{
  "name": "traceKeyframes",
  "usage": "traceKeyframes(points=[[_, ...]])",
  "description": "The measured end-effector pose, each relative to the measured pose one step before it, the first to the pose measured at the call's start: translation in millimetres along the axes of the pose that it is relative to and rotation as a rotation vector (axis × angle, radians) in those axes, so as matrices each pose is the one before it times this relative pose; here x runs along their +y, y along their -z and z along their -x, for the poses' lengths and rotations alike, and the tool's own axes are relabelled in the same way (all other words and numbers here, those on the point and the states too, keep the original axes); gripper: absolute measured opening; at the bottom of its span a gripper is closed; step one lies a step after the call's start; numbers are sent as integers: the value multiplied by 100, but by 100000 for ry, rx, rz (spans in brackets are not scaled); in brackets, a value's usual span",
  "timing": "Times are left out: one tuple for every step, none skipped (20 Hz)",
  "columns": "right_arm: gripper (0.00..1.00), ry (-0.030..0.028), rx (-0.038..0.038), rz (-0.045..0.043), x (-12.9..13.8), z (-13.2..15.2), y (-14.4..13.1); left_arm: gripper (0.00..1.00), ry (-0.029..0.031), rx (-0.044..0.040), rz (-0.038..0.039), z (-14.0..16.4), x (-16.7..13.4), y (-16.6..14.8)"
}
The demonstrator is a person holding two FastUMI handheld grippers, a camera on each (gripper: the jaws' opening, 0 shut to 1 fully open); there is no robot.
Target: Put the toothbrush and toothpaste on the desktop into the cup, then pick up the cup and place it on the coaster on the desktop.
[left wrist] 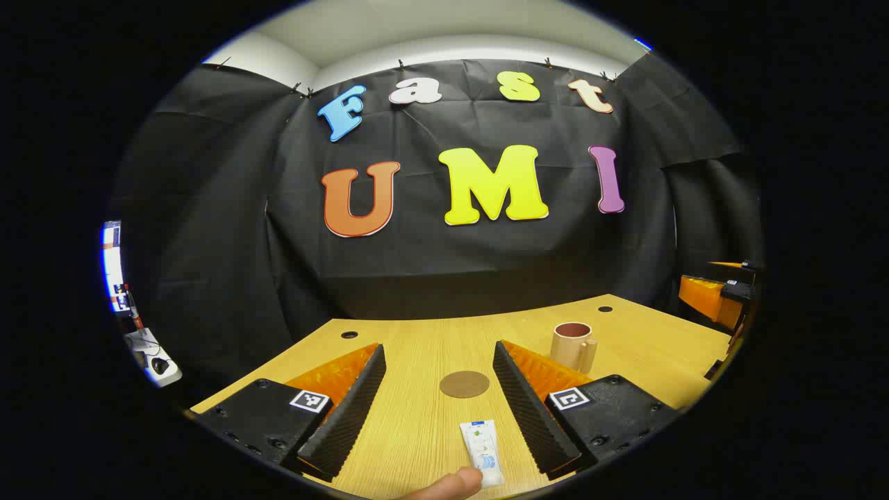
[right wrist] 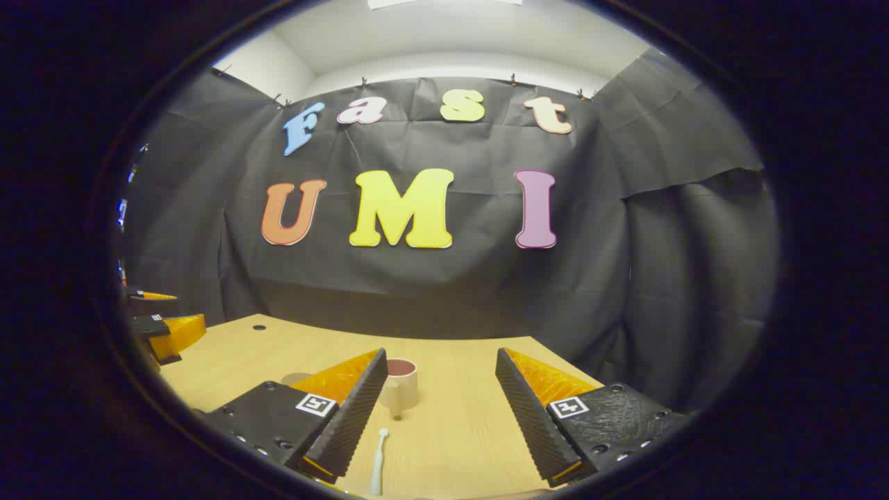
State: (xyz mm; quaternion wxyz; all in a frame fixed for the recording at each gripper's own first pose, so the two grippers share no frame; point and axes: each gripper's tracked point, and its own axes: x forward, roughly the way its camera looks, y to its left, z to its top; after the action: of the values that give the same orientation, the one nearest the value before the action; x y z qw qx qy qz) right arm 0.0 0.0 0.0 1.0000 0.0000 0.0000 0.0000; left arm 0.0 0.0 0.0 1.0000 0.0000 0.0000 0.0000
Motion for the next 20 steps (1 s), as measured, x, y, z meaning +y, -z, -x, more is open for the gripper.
traceKeyframes(points=[[95, -469, 341, -214, 130, 13, 190, 99, 535, -230, 698, -50, -159, 32], [99, 76, 705, -357, 53, -67, 122, 99, 460, 341, 474, 18, -103, 193], [99, 315, 416, -218, -140, -60, 202, 99, 75, 356, 311, 10, -101, 137], [98, 1174, 712, 181, -185, -16, 17, 99, -29, 301, 143, -19, -31, 91], [95, 1205, -322, -196, -397, 80, -30, 99, 86, 35, 131, -54, -63, 95], [98, 84, -393, -216, 10, 33, -146, 99, 186, -118, -34, 28, -12, -21], [95, -230, 52, 7, 251, 65, 136, 99, 22, 70, 192, -95, -108, 79], [95, -647, 23, 620, 252, 56, 10, 99, 130, -156, 383, -117, -60, -69], [98, -206, 323, 1043, 138, -141, 121, 99, -190, -193, 435, -32, 26, -16], [95, -403, 105, 613, 144, -36, 47, 99, -308, 23, 315, -67, 125, 10], [98, -449, 401, 202, 225, 93, 151, 99, -248, 1, 200, -61, 68, 25], [95, -292, 209, 127, 129, 38, 63, 99, -75, -227, 306, 32, -91, 2], [98, 421, -952, -424, -63, 56, -149, 99, 47, -27, 234, -54, -49, -55], [96, 175, -1172, -820, -42, 100, -366, 99, 188, -189, 76, 63, -30, 46], [99, -146, -1111, -853, 128, 26, -152, 99, 233, 104, -255, -14, -131, -46], [96, -387, 97, 407, 163, -58, -31, 99, -268, 188, 231, 24, 26, 63], [95, 483, 231, 731, -65, -107, 297, 99, 290, -183, 485, -14, 34, 79], [95, 206, 385, 717, -99, -25, 70, 99, 42, 135, 100, 52, -11, 5], [95, 41, 482, 248, 28, 4, 208, 99, 53, -29, -26, -57, -90, 81], [99, 471, 293, -94, -36, -32, 60, 99, 206, 21, -16, 49, -1, -4]])
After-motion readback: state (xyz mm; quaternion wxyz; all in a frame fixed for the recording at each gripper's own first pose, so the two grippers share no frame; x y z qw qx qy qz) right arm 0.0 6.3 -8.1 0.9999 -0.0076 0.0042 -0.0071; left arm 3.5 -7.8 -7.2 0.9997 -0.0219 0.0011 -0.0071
